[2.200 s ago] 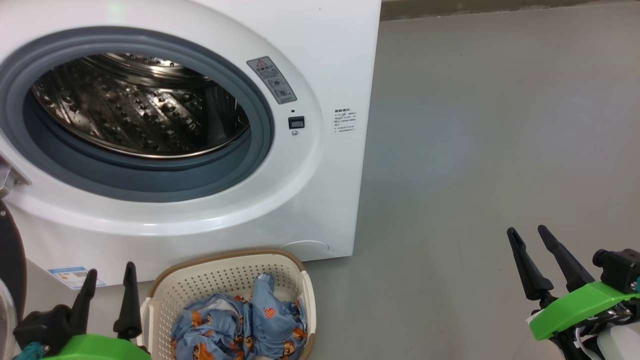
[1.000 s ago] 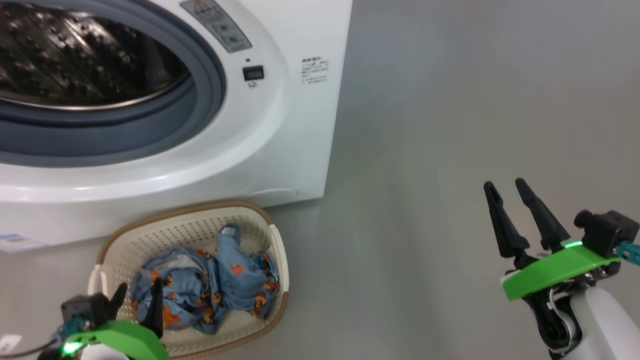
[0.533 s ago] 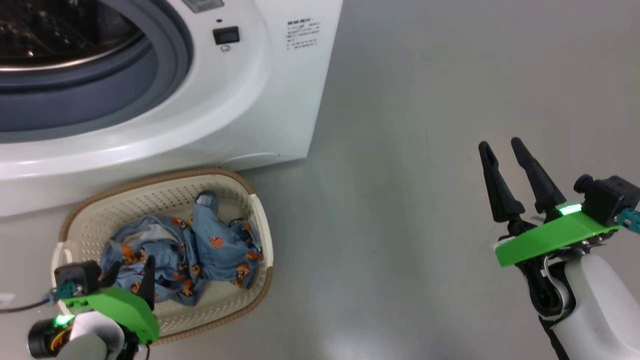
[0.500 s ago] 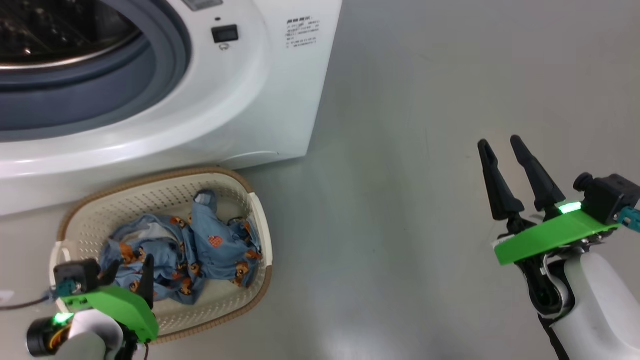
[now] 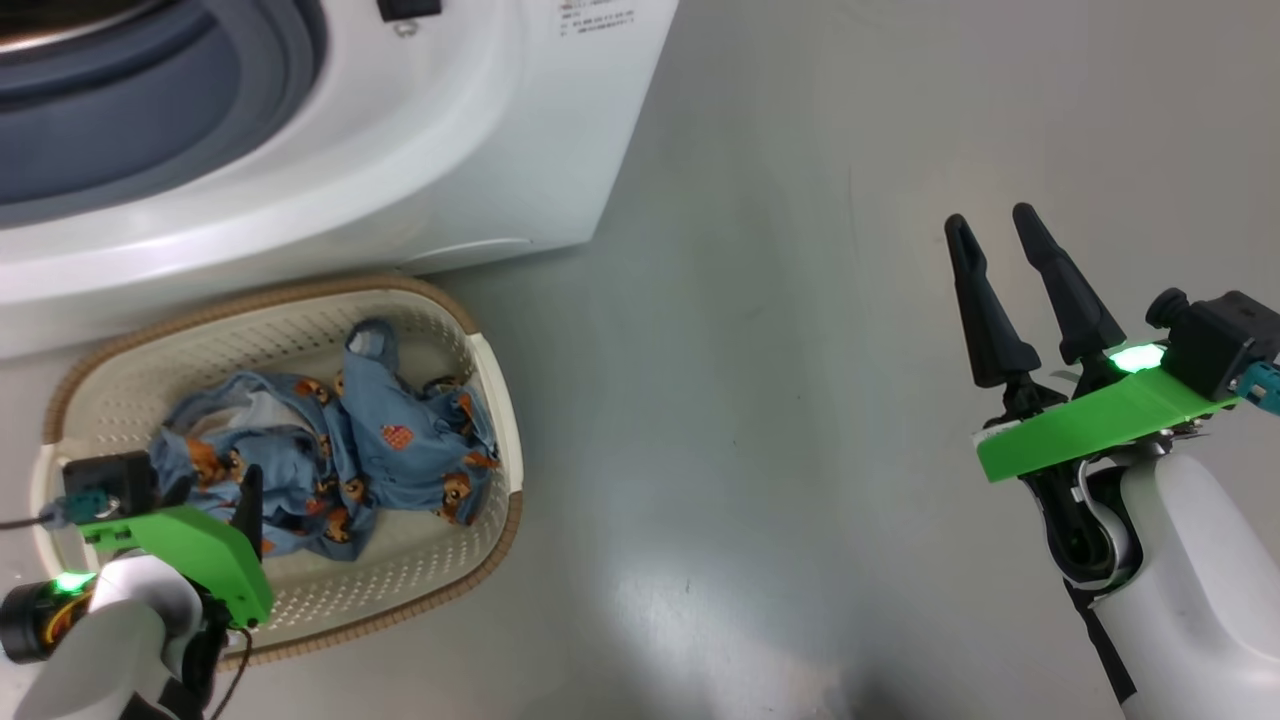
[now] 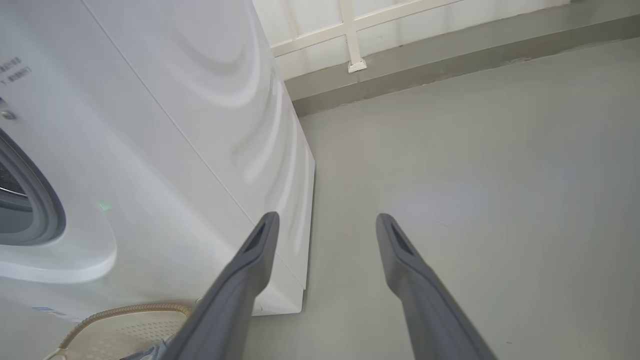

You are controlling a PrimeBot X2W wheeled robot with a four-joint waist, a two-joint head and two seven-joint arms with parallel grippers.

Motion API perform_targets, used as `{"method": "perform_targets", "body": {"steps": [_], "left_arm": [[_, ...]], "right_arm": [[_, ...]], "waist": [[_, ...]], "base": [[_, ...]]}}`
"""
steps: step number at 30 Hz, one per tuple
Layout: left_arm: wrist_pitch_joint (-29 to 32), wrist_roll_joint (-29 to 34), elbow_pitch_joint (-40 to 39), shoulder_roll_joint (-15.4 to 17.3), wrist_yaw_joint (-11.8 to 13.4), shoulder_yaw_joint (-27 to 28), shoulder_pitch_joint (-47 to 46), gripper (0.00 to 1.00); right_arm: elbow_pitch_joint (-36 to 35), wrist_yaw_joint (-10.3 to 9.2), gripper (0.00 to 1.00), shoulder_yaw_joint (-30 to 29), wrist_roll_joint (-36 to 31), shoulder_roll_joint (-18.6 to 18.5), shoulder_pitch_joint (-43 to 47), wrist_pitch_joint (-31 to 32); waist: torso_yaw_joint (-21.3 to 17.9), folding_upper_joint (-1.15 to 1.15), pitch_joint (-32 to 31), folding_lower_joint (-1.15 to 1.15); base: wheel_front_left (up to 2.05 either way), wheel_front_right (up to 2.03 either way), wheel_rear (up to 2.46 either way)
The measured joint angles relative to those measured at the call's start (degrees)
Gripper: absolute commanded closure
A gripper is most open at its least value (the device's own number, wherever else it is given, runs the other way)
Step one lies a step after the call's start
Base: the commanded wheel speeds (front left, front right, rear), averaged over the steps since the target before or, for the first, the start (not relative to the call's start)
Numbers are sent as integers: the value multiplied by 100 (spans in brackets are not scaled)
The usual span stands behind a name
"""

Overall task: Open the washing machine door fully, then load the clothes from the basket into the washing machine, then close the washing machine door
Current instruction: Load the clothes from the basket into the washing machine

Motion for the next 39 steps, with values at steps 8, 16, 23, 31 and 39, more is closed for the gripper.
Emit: {"method": "perform_targets", "body": {"steps": [8, 16, 23, 31, 39], "left_arm": [[366, -211, 275, 169, 0, -320, -239, 0], [686, -298, 310, 330, 0, -647, -614, 0], [1016, -463, 335, 509, 0, -987, -836, 0], [1265, -654, 355, 570, 0, -1239, -877, 0], [1457, -931, 309, 637, 0, -1457, -872, 0]], "right_arm": [[-56, 0, 0, 124, -21, 53, -202, -1], [-159, 0, 0, 136, -25, 54, -387, -1], [-212, 0, 0, 185, -44, 102, -473, -1], [-231, 0, 0, 293, -45, 132, -553, -1], [-231, 0, 0, 447, -45, 144, -552, -1]], "waist": [[-101, 0, 279, 0], [-183, 0, 611, 0], [-295, 0, 924, 0], [-420, 0, 1010, 0], [-497, 0, 956, 0]], "base": [[0, 0, 0], [0, 0, 0], [0, 0, 0], [0, 0, 0], [0, 0, 0]]}}
